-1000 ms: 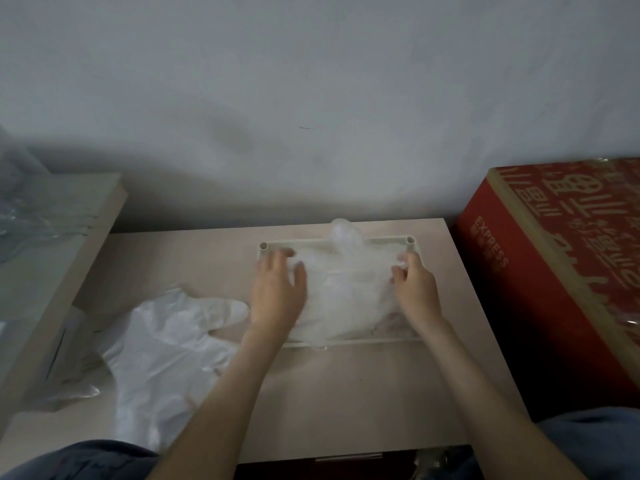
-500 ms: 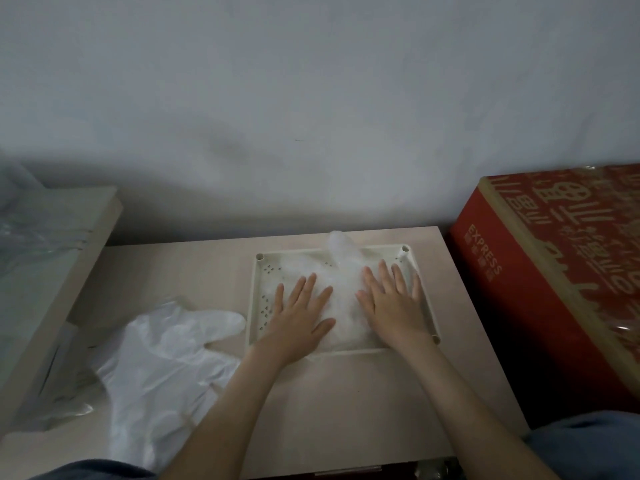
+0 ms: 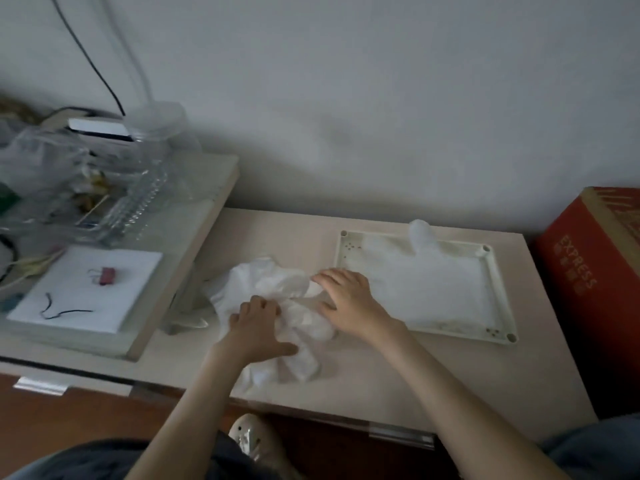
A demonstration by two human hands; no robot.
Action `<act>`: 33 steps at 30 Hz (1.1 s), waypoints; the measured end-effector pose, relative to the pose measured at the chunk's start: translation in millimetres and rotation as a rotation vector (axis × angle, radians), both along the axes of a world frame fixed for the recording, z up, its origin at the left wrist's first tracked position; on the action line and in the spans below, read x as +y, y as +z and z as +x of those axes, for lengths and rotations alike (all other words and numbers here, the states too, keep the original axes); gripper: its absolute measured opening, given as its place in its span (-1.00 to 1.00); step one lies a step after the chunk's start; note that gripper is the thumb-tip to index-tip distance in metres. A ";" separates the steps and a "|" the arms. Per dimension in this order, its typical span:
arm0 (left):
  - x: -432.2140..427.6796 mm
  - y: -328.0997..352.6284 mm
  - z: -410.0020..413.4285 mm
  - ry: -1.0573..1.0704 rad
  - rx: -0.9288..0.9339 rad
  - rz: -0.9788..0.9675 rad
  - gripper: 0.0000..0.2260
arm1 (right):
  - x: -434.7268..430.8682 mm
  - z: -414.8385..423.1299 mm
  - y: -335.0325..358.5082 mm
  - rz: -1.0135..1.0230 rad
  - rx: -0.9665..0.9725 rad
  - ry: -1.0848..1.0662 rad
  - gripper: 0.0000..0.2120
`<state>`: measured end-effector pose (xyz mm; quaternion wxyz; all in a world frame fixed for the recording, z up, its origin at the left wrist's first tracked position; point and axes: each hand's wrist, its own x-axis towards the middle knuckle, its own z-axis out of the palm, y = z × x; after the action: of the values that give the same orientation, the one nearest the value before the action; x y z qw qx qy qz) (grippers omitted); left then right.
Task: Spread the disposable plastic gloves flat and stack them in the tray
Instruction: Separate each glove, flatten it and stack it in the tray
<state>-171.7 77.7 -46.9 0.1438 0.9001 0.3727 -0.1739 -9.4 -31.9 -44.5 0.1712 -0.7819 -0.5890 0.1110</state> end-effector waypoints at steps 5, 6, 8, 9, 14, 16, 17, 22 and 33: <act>8.4 -5.5 -11.9 -0.002 -0.164 -0.040 -0.63 | 13.9 -28.7 -1.6 -0.071 -0.024 0.012 -0.54; 10.3 -3.2 -11.1 0.002 -0.162 -0.047 -0.67 | 15.2 -31.3 -1.1 -0.084 -0.015 0.006 -0.54; 12.6 1.5 -8.4 0.012 -0.155 -0.050 -0.76 | 16.9 -32.7 0.2 -0.121 0.012 -0.008 -0.53; 13.2 3.4 -8.3 0.012 -0.152 -0.041 -0.80 | 17.0 -32.4 1.4 -0.142 0.027 -0.017 -0.54; 12.3 5.5 -9.2 -0.038 -0.141 0.022 -0.65 | 14.4 -26.7 7.5 -0.183 0.161 -0.066 -0.57; 11.6 7.2 -7.9 -0.011 -0.156 -0.010 -0.65 | 12.7 -24.4 10.1 -0.179 0.222 -0.079 -0.61; 11.8 9.2 -7.1 0.029 -0.188 -0.022 -0.66 | 11.7 -23.1 11.3 -0.148 0.265 -0.101 -0.63; 5.3 42.7 -4.4 0.348 -0.588 0.104 -0.69 | 4.1 -17.8 14.8 0.187 0.765 -0.300 -0.61; -10.7 88.8 27.8 0.910 -1.385 -1.695 -0.68 | -2.3 -1.2 38.9 0.217 1.696 -0.273 -0.23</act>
<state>-143.9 67.0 41.9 0.9142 0.2046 0.2671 0.2261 -10.6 -34.1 -5.6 0.6382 -0.4784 -0.1706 0.5786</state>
